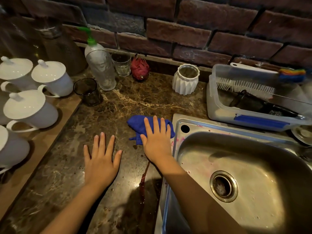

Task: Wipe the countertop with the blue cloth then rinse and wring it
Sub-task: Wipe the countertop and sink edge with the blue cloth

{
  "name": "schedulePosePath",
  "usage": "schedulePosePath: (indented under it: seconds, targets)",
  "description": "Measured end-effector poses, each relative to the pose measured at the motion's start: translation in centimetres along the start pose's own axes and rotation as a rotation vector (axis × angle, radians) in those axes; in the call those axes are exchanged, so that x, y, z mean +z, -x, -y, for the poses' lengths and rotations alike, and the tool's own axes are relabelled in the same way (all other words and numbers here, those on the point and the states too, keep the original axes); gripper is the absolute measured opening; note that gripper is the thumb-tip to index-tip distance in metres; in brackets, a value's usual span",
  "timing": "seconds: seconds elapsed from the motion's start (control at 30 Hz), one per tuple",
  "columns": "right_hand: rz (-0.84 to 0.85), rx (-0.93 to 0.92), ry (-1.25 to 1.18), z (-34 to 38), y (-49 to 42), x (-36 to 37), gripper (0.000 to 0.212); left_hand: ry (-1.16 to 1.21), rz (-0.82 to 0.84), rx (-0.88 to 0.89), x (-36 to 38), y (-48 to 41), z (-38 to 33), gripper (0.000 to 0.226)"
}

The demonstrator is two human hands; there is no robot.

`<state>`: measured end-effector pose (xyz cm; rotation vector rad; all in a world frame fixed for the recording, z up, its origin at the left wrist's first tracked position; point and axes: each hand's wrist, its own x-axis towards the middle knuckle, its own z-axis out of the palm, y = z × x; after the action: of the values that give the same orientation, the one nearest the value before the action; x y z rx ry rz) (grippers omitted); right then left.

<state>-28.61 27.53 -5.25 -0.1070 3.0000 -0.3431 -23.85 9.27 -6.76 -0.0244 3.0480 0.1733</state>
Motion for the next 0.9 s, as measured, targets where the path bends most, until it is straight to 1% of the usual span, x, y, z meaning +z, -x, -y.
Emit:
schedulePosePath:
  seconds: [0.1, 0.17, 0.27, 0.37, 0.43, 0.5, 0.57, 0.67, 0.73, 0.8, 0.9]
  targets:
    - [-0.038, 0.043, 0.019, 0.9, 1.2, 0.0, 0.058, -0.007, 0.016, 0.007, -0.2, 0.1, 0.0, 0.069]
    - [-0.014, 0.093, 0.005, 1.2, 1.7, 0.2, 0.06, -0.006, 0.009, 0.019, -0.4, 0.0, 0.0, 0.074]
    - [-0.039, 0.072, 0.012, 1.7, 2.5, 0.3, 0.057, 0.026, -0.003, 0.022, -0.3, 0.1, 0.0, 0.076]
    - [0.013, 0.064, -0.033, 2.2, 3.1, 0.6, 0.06, 0.03, 0.039, 0.015, -0.5, 0.1, 0.2, 0.08]
    - [0.01, 0.091, -0.044, 2.8, 3.7, 0.6, 0.061, 0.052, 0.084, 0.017, -0.9, 0.1, 0.4, 0.076]
    - [0.02, 0.106, -0.052, 3.3, 4.2, 0.6, 0.061, 0.076, 0.123, 0.02, -1.2, 0.7, 0.7, 0.064]
    - [0.019, 0.112, -0.051, 3.7, 4.8, 0.7, 0.061, 0.105, 0.131, 0.021, -1.4, 2.4, 1.3, 0.066]
    - [0.016, 0.117, -0.05, 4.3, 6.0, 0.9, 0.061, 0.104, 0.061, 0.02, -1.3, 6.6, 2.4, 0.077]
    - [-0.002, 0.111, -0.063, 4.7, 6.9, 1.3, 0.062, 0.081, 0.037, -0.009, -1.1, 9.4, 3.5, 0.076]
    - [-0.027, 0.104, -0.063, 4.9, 7.9, 1.5, 0.062, 0.048, 0.061, -0.034, -0.7, 11.7, 4.8, 0.074]
    - [-0.048, 0.096, -0.042, 5.2, 9.4, 1.6, 0.062, 0.024, 0.088, -0.025, -0.5, 13.6, 5.8, 0.071]
